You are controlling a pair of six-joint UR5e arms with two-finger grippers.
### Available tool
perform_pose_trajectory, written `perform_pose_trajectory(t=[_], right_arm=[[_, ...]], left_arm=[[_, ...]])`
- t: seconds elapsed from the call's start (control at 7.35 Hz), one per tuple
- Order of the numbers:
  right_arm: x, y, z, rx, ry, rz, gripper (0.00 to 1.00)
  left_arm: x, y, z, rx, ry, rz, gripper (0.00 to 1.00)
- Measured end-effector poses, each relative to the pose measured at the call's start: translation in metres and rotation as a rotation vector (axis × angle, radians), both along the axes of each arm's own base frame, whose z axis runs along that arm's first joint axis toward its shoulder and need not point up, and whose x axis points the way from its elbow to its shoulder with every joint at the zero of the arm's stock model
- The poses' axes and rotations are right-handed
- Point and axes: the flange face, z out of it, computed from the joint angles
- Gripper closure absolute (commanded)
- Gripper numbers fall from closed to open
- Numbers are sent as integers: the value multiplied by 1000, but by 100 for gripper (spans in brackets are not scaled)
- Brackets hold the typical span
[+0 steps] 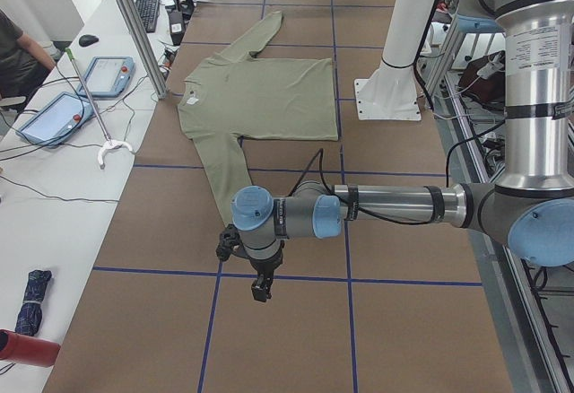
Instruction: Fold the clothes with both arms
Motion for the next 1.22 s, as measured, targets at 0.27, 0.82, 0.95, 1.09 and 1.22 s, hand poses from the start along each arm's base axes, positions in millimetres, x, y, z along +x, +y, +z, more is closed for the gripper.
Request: perform_pose_trajectory(t=[0.27, 0.82, 0.95, 1.09, 1.22], right_arm=[[0, -2, -4, 7, 0, 3, 0], [-4, -21, -21, 59, -5, -5, 0], [-10, -31, -26, 88, -9, -17, 0], [-22, -41, -19, 102, -13, -39, 0], [-34, -51, -4, 138, -20, -56, 0]], left_arm=[[0, -2, -13, 23, 7, -4, 0], [-4, -47, -66, 136, 5, -12, 0], [-1, -67, -90, 186, 8, -8, 0], [4, -80, -112, 232, 13, 2, 0], [7, -85, -126, 260, 27, 9, 0]])
